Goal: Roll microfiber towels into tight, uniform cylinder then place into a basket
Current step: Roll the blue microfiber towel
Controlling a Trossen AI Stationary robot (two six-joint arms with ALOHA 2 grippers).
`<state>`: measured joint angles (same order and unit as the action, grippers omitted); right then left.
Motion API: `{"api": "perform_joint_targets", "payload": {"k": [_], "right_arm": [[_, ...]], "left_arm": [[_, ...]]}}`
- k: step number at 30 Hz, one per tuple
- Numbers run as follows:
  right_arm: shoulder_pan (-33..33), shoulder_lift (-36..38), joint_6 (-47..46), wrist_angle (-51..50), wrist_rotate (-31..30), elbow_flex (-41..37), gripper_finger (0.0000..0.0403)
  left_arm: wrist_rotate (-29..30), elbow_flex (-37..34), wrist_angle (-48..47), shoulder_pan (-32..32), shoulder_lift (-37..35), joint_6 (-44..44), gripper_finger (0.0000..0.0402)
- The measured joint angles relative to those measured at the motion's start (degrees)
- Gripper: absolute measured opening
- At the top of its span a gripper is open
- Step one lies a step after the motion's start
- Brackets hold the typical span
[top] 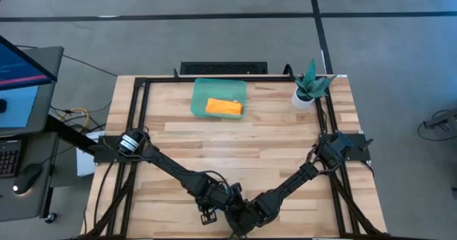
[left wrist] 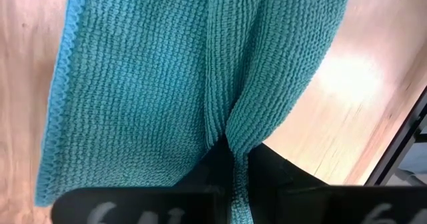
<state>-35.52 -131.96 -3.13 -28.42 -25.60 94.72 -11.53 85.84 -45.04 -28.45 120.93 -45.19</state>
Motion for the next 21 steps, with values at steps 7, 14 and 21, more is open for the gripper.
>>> {"api": "perform_joint_targets", "payload": {"k": [7, 14, 21], "right_arm": [[0.30, -0.17, -4.33, -0.24, 0.91, -0.07, 0.0087], [0.29, -0.22, -6.77, -0.47, 1.52, -0.07, 0.0014], [0.16, -0.24, -8.41, -0.46, 1.57, -0.11, 0.0024]], "left_arm": [[0.09, 0.00, -0.02, 0.02, 0.02, 0.46, 0.0014], [0.02, 0.00, 0.00, 0.00, 0.02, 0.50, 0.0014], [0.05, 0.00, -0.02, 0.00, 0.02, 2.54, 0.0026]]}}
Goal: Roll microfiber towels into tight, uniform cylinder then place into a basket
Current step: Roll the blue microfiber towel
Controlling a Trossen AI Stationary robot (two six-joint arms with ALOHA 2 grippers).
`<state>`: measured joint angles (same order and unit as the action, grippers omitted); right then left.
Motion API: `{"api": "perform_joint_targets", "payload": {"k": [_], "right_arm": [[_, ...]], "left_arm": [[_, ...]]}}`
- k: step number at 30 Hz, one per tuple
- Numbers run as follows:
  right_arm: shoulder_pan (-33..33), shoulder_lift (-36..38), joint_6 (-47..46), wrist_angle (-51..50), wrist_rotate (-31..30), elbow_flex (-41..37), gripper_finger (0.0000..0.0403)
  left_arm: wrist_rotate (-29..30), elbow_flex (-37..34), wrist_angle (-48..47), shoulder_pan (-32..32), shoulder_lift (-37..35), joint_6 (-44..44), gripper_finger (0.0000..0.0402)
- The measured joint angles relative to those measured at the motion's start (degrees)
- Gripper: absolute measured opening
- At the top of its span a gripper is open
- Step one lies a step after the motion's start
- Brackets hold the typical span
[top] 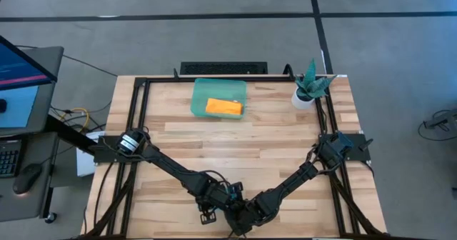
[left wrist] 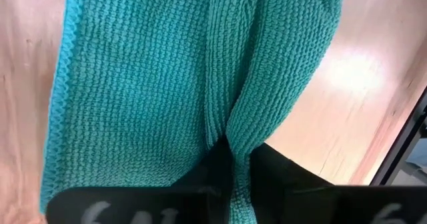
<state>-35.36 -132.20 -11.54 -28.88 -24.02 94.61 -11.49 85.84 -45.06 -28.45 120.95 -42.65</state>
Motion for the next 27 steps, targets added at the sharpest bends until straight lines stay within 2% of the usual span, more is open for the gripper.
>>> {"api": "perform_joint_targets", "payload": {"k": [8, 11, 15, 19, 23, 27], "right_arm": [[-0.12, 0.01, -0.75, 0.40, 0.61, -0.11, 0.0012], [-0.14, 0.02, -0.97, 0.64, 0.72, -0.13, 0.0018], [-0.14, 0.01, -2.21, 0.76, 1.16, -0.11, 0.0016], [-0.10, 0.04, -2.37, 0.69, 1.69, -0.11, 0.0012], [-0.10, 0.04, -2.37, 0.68, 1.69, -0.11, 0.0016], [-0.11, 0.04, -2.35, 0.69, 1.69, -0.11, 0.0014]], "left_arm": [[-0.29, 0.07, -0.51, 0.00, 0.00, 2.10, 0.0130], [0.47, 0.07, -0.77, 0.22, -0.33, 3.13, 0.0155], [7.44, -0.31, -2.06, 0.12, -2.47, 3.88, 0.0163], [14.45, 0.02, -4.51, -1.35, -8.32, 2.60, 0.0159], [20.96, -0.13, -6.80, -5.04, -12.72, 1.40, 0.0157], [31.49, 0.02, -6.33, -11.10, -15.99, 2.22, 0.0157]]}}
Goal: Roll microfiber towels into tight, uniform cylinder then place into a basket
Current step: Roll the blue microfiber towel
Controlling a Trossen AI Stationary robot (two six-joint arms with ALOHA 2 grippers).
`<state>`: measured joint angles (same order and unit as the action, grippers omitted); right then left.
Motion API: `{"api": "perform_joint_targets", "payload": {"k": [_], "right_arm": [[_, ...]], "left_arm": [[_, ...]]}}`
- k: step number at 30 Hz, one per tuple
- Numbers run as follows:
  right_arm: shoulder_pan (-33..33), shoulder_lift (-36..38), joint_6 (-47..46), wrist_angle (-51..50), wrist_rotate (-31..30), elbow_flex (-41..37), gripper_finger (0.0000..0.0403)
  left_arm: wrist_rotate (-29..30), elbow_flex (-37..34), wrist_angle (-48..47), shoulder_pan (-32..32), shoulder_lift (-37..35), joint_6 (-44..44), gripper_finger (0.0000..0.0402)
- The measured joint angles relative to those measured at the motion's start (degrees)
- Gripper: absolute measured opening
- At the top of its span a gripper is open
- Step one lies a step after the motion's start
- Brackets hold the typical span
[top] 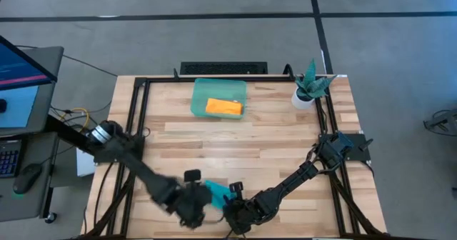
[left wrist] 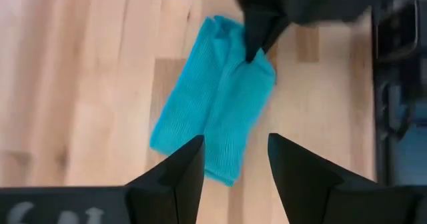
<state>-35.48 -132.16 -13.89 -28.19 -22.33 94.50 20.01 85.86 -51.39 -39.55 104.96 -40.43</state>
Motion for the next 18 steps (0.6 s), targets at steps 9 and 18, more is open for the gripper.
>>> {"api": "perform_joint_targets", "payload": {"k": [9, 18], "right_arm": [[0.28, -0.02, -0.68, 0.40, 0.03, 0.00, 0.0017], [0.67, 0.00, -1.14, 0.52, 0.92, 0.02, 0.0018]], "left_arm": [[20.29, -3.16, 5.80, -13.04, 5.70, 9.74, 0.0157], [16.91, -5.55, 11.95, -10.47, 12.24, 11.94, 0.0157]]}}
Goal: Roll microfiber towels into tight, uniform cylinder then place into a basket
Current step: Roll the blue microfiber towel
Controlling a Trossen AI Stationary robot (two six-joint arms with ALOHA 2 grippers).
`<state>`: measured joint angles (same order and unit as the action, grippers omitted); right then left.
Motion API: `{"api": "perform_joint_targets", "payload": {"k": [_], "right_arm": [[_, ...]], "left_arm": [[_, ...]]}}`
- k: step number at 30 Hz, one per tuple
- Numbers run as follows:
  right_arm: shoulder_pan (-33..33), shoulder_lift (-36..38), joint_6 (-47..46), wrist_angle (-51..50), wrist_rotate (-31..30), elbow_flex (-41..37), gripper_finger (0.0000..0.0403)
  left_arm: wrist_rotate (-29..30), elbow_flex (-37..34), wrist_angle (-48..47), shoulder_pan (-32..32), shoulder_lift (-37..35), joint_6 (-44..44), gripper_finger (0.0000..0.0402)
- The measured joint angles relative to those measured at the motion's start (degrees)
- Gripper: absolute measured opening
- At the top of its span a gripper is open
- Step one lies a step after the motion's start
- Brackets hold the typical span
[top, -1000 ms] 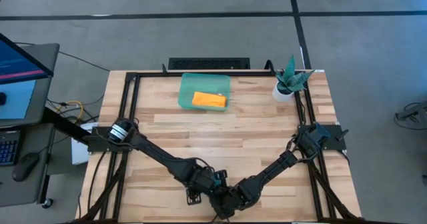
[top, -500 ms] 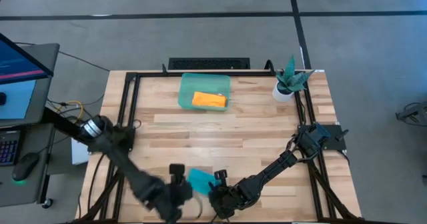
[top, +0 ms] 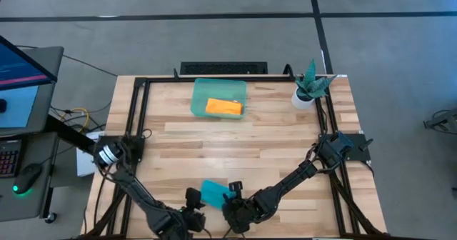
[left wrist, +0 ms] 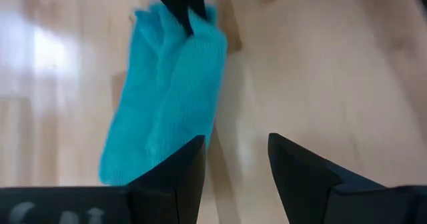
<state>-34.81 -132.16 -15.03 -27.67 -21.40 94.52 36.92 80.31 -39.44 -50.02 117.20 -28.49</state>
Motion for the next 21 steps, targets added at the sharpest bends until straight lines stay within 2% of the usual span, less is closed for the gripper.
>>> {"api": "perform_joint_targets", "payload": {"k": [5, 12, 17, 21], "right_arm": [[0.04, 0.00, 0.00, -0.10, 0.42, 0.00, 0.0014], [0.03, 0.00, -0.02, -0.10, 0.52, 0.00, 0.0015], [0.02, 0.00, -0.04, -0.10, 0.63, 0.00, 0.0016], [0.07, 0.00, -0.07, -0.19, 1.80, 0.00, 0.0017]], "left_arm": [[-2.68, 0.00, -0.20, 2.44, 1.11, 0.28, 0.0157], [2.48, 0.02, -2.45, 4.11, 1.06, -0.85, 0.0157], [2.57, 0.02, -4.78, 6.34, 1.04, -4.87, 0.0157], [-2.50, 0.04, -4.58, 9.08, 1.04, -5.20, 0.0157]]}}
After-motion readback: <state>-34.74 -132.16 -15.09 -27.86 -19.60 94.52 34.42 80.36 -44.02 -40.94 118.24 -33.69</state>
